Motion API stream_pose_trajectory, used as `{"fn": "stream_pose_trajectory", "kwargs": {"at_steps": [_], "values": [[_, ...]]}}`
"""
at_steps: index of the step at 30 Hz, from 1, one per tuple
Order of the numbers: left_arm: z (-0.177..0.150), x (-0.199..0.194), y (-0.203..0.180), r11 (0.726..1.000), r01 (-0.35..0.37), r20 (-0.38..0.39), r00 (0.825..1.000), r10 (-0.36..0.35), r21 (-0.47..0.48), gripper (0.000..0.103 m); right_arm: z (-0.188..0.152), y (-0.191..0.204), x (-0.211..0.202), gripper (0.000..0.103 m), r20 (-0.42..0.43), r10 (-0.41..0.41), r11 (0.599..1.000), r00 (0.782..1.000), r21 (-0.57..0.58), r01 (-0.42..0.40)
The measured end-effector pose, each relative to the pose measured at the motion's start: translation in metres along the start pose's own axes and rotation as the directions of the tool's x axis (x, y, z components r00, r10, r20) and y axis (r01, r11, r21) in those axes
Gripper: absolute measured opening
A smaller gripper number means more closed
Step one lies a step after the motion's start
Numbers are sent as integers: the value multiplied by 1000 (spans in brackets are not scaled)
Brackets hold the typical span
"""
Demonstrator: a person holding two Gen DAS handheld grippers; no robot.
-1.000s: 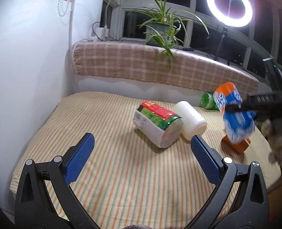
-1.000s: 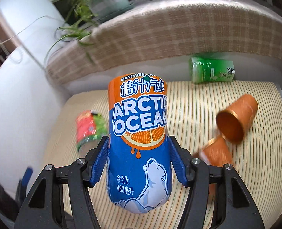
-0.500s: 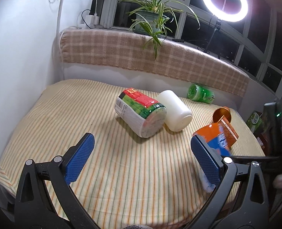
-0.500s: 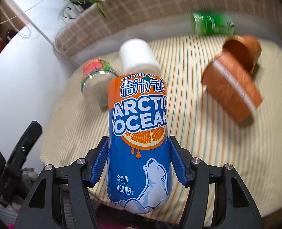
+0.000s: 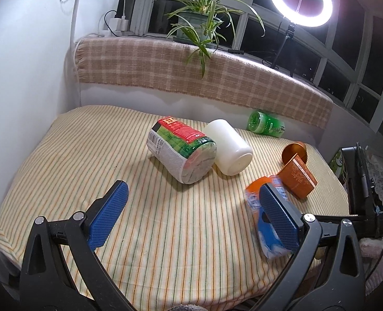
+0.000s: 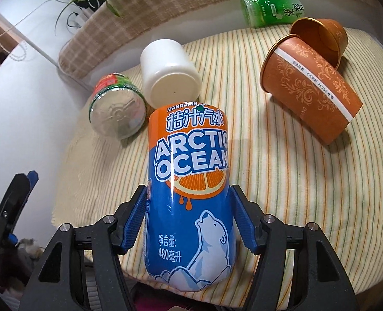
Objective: Flip cup upright
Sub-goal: 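Lift the bottle with the right gripper and lower it onto the table, then grasp the bottle's body with the left gripper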
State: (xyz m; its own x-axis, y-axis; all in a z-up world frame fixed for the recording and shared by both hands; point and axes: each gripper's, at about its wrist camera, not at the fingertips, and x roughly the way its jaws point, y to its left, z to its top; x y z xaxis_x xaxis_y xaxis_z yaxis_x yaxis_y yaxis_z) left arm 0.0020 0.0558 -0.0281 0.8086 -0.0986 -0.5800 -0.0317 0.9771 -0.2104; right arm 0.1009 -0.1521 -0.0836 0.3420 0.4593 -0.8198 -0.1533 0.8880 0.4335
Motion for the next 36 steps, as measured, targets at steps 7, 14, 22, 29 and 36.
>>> {"fn": "stream_pose_trajectory", "kwargs": {"at_steps": [7,14,22,29,36], "values": [[2,1,-3,1000,3,-7,1000,-3,9,103,-3,1,-12,70,45,-9,998,999,-54,12],[7,7,-11,999,33,-32,999,-33,26,103,-10,-9,-50,70,165,-27,997,986,-68,39],[13,28,-29,987,163,-138,978,-160,12,103,-34,-27,-92,70,317,-122,987,941,-57,147],[13,67,-35,936,307,-299,889,-346,-171,94,-52,-55,-103,70,322,-152,988,935,47,144],[8,109,-38,879,339,-399,795,-458,-334,87,-65,-72,-115,70,329,-180,983,927,104,154]]}}
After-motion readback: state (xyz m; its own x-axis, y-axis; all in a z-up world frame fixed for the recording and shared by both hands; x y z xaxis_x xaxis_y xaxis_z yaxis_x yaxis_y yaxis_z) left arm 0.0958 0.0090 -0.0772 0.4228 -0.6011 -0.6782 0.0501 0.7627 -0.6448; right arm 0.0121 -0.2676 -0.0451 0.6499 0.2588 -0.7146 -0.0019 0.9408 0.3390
